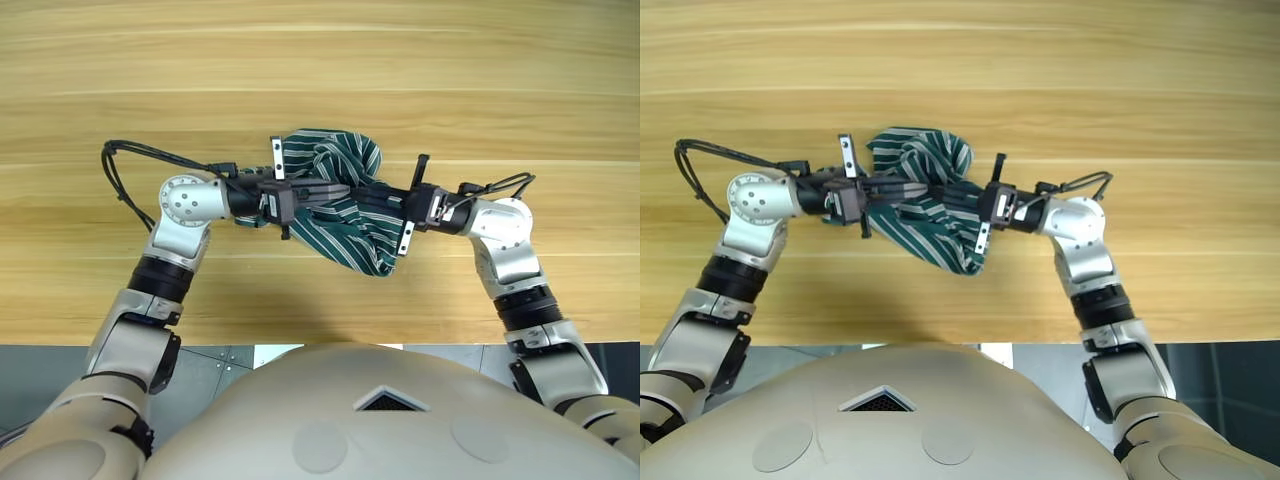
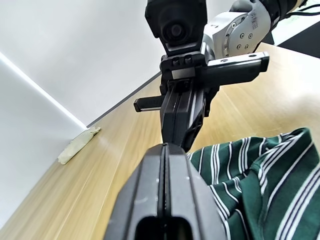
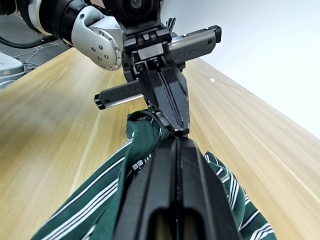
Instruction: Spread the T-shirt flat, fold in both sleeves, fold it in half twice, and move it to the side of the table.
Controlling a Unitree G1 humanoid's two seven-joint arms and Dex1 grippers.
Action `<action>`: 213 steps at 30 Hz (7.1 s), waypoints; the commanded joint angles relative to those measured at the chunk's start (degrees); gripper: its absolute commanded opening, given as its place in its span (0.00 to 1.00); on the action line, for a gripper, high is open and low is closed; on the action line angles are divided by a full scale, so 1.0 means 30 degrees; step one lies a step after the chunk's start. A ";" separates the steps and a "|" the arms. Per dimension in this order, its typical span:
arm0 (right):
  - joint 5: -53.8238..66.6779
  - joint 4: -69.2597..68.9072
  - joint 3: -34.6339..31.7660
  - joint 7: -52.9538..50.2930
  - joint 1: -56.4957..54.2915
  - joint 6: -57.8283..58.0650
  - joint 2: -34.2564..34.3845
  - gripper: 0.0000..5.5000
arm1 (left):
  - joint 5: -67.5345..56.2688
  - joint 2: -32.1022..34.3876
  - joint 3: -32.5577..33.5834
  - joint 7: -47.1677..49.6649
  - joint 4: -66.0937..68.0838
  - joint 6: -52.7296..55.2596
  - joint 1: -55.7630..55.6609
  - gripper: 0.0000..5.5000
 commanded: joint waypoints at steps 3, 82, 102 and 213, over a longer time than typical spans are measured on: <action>0.0510 -0.0565 0.0040 0.0418 -0.0152 -0.0239 0.0120 0.00 | 0.0581 0.0019 -0.0142 0.0136 0.0635 0.0216 -0.0221 0.00; -0.5093 0.9866 -0.3255 -0.4718 -0.5274 -0.3052 -0.2902 0.38 | 0.5323 0.3492 0.0942 0.4177 0.8360 -0.0635 -0.3203 0.40; -0.5725 0.5229 -0.1793 -0.2938 -0.0961 -0.1476 -0.4396 0.60 | 1.0589 0.1312 -0.1251 1.0162 1.3674 -0.3704 -0.4977 0.63; 0.1811 0.8316 -0.3293 0.2537 -0.4335 -0.3609 -0.9320 0.00 | -0.2466 0.8154 0.1655 0.1388 0.5520 -0.4567 -0.1901 0.00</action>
